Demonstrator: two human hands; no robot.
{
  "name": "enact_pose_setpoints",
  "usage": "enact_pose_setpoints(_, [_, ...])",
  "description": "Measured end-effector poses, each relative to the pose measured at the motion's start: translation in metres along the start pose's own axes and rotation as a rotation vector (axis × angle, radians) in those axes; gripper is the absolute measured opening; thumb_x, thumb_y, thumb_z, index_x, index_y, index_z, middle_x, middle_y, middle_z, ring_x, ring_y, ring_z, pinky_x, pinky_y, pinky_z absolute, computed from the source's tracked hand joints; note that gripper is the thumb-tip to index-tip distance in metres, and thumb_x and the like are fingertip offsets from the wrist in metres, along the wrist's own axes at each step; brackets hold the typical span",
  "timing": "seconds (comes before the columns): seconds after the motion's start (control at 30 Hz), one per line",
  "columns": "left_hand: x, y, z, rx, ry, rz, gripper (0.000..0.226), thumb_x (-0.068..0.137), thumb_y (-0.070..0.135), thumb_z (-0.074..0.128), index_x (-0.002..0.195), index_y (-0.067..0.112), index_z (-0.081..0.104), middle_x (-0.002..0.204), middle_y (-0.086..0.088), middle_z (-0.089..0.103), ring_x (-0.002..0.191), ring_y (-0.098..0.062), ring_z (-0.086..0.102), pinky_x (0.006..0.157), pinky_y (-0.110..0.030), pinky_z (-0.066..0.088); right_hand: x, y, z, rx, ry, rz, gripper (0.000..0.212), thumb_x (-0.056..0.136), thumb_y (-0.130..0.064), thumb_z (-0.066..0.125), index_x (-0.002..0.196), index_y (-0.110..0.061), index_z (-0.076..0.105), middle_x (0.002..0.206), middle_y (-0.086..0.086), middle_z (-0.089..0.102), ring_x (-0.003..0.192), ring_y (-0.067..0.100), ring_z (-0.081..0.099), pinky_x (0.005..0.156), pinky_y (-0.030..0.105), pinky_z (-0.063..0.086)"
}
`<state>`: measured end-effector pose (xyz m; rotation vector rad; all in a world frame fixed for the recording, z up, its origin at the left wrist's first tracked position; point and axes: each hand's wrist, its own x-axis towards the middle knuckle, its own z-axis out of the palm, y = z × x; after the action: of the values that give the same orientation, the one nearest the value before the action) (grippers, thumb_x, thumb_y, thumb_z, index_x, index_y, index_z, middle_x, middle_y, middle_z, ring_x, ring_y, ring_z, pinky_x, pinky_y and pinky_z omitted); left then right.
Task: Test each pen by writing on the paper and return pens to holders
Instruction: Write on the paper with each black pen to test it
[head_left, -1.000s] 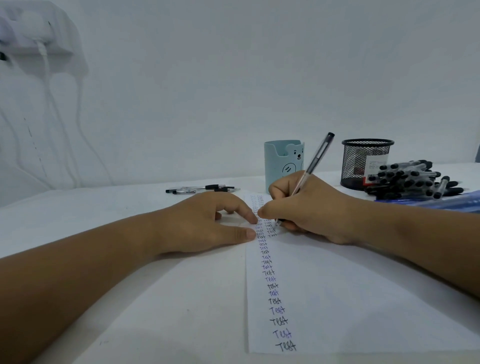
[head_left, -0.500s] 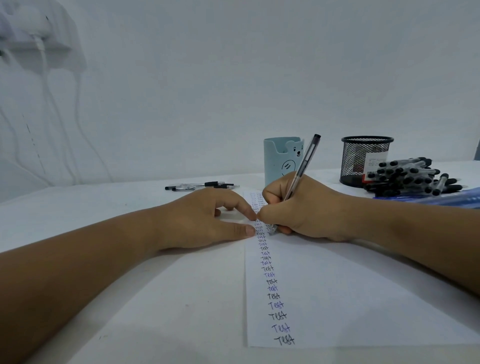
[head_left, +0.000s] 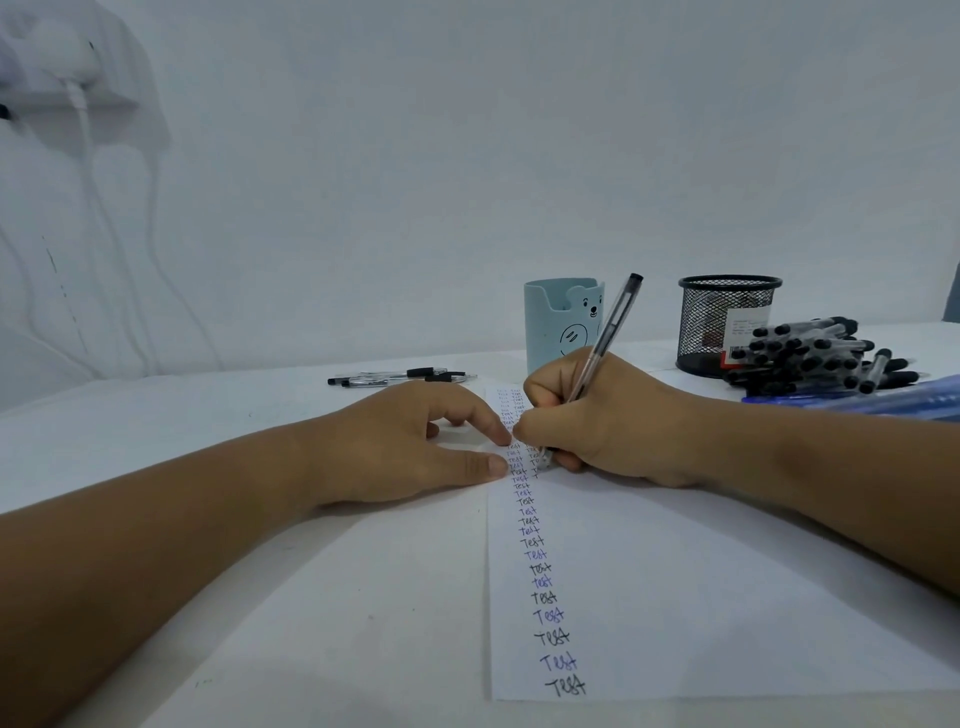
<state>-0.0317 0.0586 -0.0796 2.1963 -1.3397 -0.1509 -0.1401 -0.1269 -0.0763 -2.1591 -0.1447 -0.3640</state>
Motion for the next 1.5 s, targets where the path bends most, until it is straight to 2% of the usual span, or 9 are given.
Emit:
enact_pose_setpoints(0.1, [0.0005, 0.0003, -0.0002, 0.0, -0.001, 0.0, 0.023, 0.084, 0.05, 0.075, 0.106, 0.049, 0.071, 0.126, 0.022, 0.062, 0.125, 0.001, 0.051, 0.111, -0.034, 0.042, 0.0014, 0.0019, -0.0007, -0.011, -0.001, 0.009, 0.044, 0.084, -0.001, 0.063, 0.053, -0.015, 0.034, 0.045, 0.003, 0.038, 0.042, 0.013, 0.043, 0.043, 0.017, 0.033])
enact_pose_setpoints(0.3, [0.0003, 0.0005, -0.0006, -0.005, -0.003, -0.007, 0.024, 0.083, 0.05, 0.075, 0.107, 0.048, 0.071, 0.126, 0.023, 0.062, 0.125, 0.003, 0.05, 0.111, -0.032, 0.041, 0.0022, 0.0017, -0.0008, -0.042, -0.005, -0.013, 0.039, 0.082, -0.006, 0.064, 0.055, -0.011, 0.036, 0.049, 0.007, 0.036, 0.044, 0.014, 0.042, 0.044, 0.019, 0.032])
enact_pose_setpoints(0.43, [0.0002, 0.0014, -0.0003, -0.004, -0.003, 0.0, 0.025, 0.083, 0.05, 0.074, 0.107, 0.047, 0.071, 0.126, 0.024, 0.062, 0.125, 0.003, 0.05, 0.111, -0.031, 0.041, 0.0036, 0.0043, -0.0014, -0.048, 0.002, -0.012, 0.046, 0.083, -0.001, 0.062, 0.053, -0.017, 0.031, 0.047, 0.003, 0.031, 0.045, 0.016, 0.04, 0.043, 0.019, 0.03])
enact_pose_setpoints(0.77, [-0.0001, 0.0007, -0.0008, 0.002, -0.01, -0.002, 0.025, 0.083, 0.05, 0.074, 0.108, 0.048, 0.071, 0.127, 0.024, 0.061, 0.126, 0.003, 0.049, 0.111, -0.032, 0.041, 0.0032, 0.003, -0.0018, -0.062, -0.008, -0.016, 0.044, 0.083, 0.0, 0.061, 0.054, -0.016, 0.031, 0.048, 0.004, 0.03, 0.043, 0.015, 0.039, 0.042, 0.019, 0.029])
enact_pose_setpoints(0.93, [0.0, -0.0005, -0.001, 0.01, -0.013, -0.009, 0.025, 0.083, 0.053, 0.073, 0.108, 0.05, 0.07, 0.129, 0.021, 0.06, 0.127, 0.003, 0.049, 0.112, -0.033, 0.04, 0.0035, 0.0037, -0.0012, -0.09, 0.027, -0.027, 0.048, 0.083, -0.002, 0.06, 0.054, -0.02, 0.027, 0.049, 0.0, 0.025, 0.05, 0.018, 0.034, 0.046, 0.022, 0.025])
enact_pose_setpoints(1.13, [0.0, 0.0002, -0.0011, 0.011, -0.016, 0.006, 0.023, 0.084, 0.051, 0.073, 0.107, 0.048, 0.07, 0.127, 0.022, 0.061, 0.126, 0.002, 0.05, 0.111, -0.033, 0.041, 0.0018, 0.002, -0.0018, -0.046, 0.006, 0.012, 0.047, 0.082, 0.003, 0.059, 0.052, -0.018, 0.03, 0.05, 0.006, 0.029, 0.044, 0.015, 0.038, 0.041, 0.019, 0.029])
enact_pose_setpoints(1.33, [0.0002, 0.0002, -0.0008, 0.003, -0.017, -0.008, 0.03, 0.079, 0.058, 0.072, 0.107, 0.05, 0.07, 0.129, 0.021, 0.06, 0.127, 0.004, 0.048, 0.113, -0.031, 0.04, 0.0025, 0.0006, -0.0013, -0.092, 0.009, -0.006, 0.047, 0.08, -0.001, 0.06, 0.052, -0.02, 0.026, 0.05, -0.001, 0.022, 0.052, 0.019, 0.029, 0.046, 0.022, 0.023])
enact_pose_setpoints(1.43, [-0.0004, -0.0001, -0.001, 0.009, -0.014, -0.006, 0.026, 0.082, 0.053, 0.073, 0.107, 0.049, 0.07, 0.129, 0.021, 0.06, 0.127, 0.004, 0.049, 0.112, -0.031, 0.04, 0.0024, 0.0015, -0.0014, 0.002, 0.06, 0.048, 0.047, 0.083, -0.001, 0.06, 0.05, -0.02, 0.031, 0.048, 0.002, 0.031, 0.045, 0.018, 0.03, 0.043, 0.02, 0.022])
enact_pose_setpoints(1.5, [-0.0008, 0.0, -0.0008, 0.009, -0.006, -0.008, 0.025, 0.083, 0.051, 0.074, 0.107, 0.048, 0.071, 0.128, 0.022, 0.061, 0.127, 0.004, 0.049, 0.112, -0.03, 0.04, 0.0034, 0.0028, -0.0042, 0.234, 0.109, 0.136, 0.046, 0.088, -0.006, 0.06, 0.05, -0.019, 0.038, 0.049, 0.006, 0.041, 0.041, 0.017, 0.031, 0.042, 0.019, 0.02])
